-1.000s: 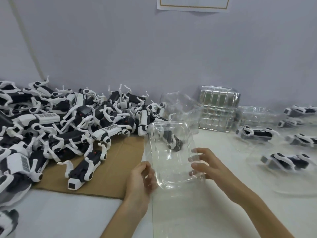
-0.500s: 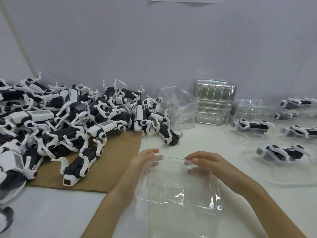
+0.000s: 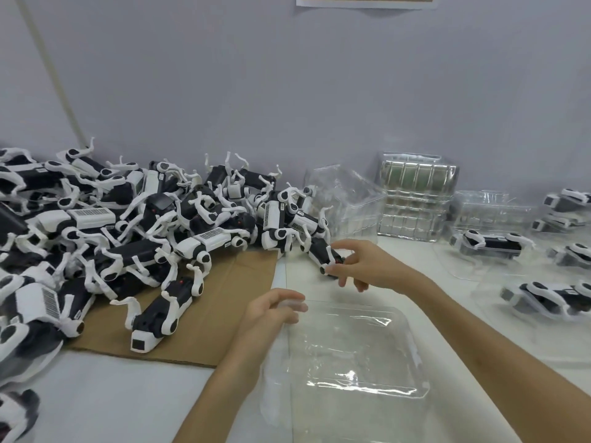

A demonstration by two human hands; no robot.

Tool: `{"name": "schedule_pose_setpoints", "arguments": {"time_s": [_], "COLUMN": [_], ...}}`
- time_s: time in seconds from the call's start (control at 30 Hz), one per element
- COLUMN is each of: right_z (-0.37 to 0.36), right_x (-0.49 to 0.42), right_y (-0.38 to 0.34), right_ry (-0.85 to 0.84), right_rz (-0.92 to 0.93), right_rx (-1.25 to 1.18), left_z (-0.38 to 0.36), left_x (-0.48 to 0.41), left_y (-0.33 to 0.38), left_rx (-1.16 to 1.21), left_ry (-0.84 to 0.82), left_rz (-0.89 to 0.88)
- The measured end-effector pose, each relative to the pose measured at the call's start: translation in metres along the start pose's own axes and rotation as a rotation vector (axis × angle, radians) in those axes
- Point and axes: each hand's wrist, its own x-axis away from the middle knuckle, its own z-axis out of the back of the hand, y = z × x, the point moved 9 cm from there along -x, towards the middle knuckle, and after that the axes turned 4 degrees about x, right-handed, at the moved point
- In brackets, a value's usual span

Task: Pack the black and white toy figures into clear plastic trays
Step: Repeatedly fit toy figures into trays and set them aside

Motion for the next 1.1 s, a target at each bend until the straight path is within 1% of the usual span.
{"name": "schedule_pose_setpoints", "arguments": {"time_s": [0.07, 0.17, 0.23, 0.3, 0.37, 0.43, 0.53, 0.6, 0.67, 0.7, 0.77, 0.83, 0.87, 0.9, 0.93, 0.97, 1.0, 1.03, 1.1], "right_z": [-0.01, -0.008, 0.001, 0.014, 0.027, 0.037, 0.04, 0.029, 0.014, 0.009, 0.005, 0.009, 0.017, 0.027, 0.037, 0.042, 0.042, 0.037, 0.021], "right_x": [-0.015, -0.02, -0.011, 0.004, 0.024, 0.046, 0.076, 0.092, 0.103, 0.107, 0.11, 0.11, 0.112, 0.116, 0.123, 0.131, 0.14, 0.145, 0.148], "right_y": [-0.002, -0.003, -0.008, -0.015, -0.021, -0.026, -0.04, -0.05, -0.057, -0.057, -0.051, -0.042, -0.037, -0.033, -0.034, -0.041, -0.051, -0.06, -0.068], "right_ry": [0.018, 0.135, 0.201, 0.256, 0.294, 0.282, 0.174, 0.032, -0.107, -0.139, -0.117, 0.008, 0.124, 0.276, 0.43, 0.54, 0.596, 0.612, 0.576], "right_rz": [-0.016, 0.005, 0.026, 0.044, 0.055, 0.073, 0.136, 0.159, 0.18, 0.173, 0.122, 0.108, 0.139, 0.19, 0.255, 0.339, 0.428, 0.506, 0.599], "right_rx": [0.109, 0.192, 0.208, 0.161, 0.039, -0.188, -0.581, -0.768, -0.898, -0.95, -1.049, -1.102, -1.048, -0.91, -0.697, -0.47, -0.269, -0.1, 0.124], "left_z": [-0.001, 0.0, -0.002, -0.002, -0.002, -0.002, 0.001, -0.002, -0.01, -0.012, -0.01, -0.005, -0.002, 0.002, 0.005, 0.007, 0.008, 0.009, 0.009], "left_x": [-0.001, 0.0, 0.003, 0.006, 0.009, 0.013, 0.025, 0.032, 0.038, 0.04, 0.042, 0.042, 0.041, 0.041, 0.04, 0.04, 0.04, 0.04, 0.042], "left_y": [0.0, 0.0, 0.001, 0.004, 0.007, 0.016, 0.043, 0.061, 0.073, 0.076, 0.078, 0.076, 0.073, 0.071, 0.069, 0.069, 0.068, 0.068, 0.068], "left_rx": [-0.012, -0.004, -0.014, -0.014, 0.008, 0.023, 0.059, 0.138, 0.211, 0.237, 0.266, 0.274, 0.27, 0.264, 0.255, 0.245, 0.236, 0.225, 0.209], "left_ry": [-0.004, -0.004, -0.011, 0.011, 0.06, 0.097, 0.133, 0.064, -0.052, -0.082, -0.042, 0.045, 0.09, 0.134, 0.172, 0.2, 0.219, 0.232, 0.249], "left_rz": [0.001, -0.002, -0.007, -0.021, -0.041, -0.097, -0.298, -0.424, -0.479, -0.488, -0.489, -0.489, -0.486, -0.48, -0.476, -0.475, -0.481, -0.491, -0.506]}}
